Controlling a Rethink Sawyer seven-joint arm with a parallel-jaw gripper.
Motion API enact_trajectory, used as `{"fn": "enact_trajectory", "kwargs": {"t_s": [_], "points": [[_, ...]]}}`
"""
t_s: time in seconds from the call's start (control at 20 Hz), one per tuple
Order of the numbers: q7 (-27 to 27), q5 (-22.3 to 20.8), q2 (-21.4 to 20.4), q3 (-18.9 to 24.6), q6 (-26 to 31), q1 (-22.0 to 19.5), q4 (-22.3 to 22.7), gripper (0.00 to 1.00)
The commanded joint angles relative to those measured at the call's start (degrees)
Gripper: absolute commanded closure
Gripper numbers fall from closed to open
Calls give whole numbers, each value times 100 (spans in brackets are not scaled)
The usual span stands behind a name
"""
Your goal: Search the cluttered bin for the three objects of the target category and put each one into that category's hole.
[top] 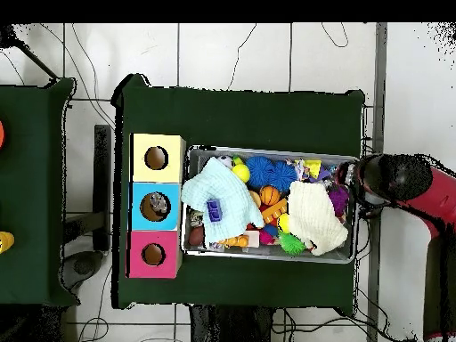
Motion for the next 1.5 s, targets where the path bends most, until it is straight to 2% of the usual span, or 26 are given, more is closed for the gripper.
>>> {"fn": "enact_trajectory", "kwargs": {"t_s": [0.05,0.7,1.35,1.5], "points": [[-172,-222,80,324,-827,-190,233,0],[336,-164,487,106,-1236,118,143,0],[822,-117,442,-205,-1424,516,160,0],[784,-110,530,-261,-1421,556,56,0]]}}
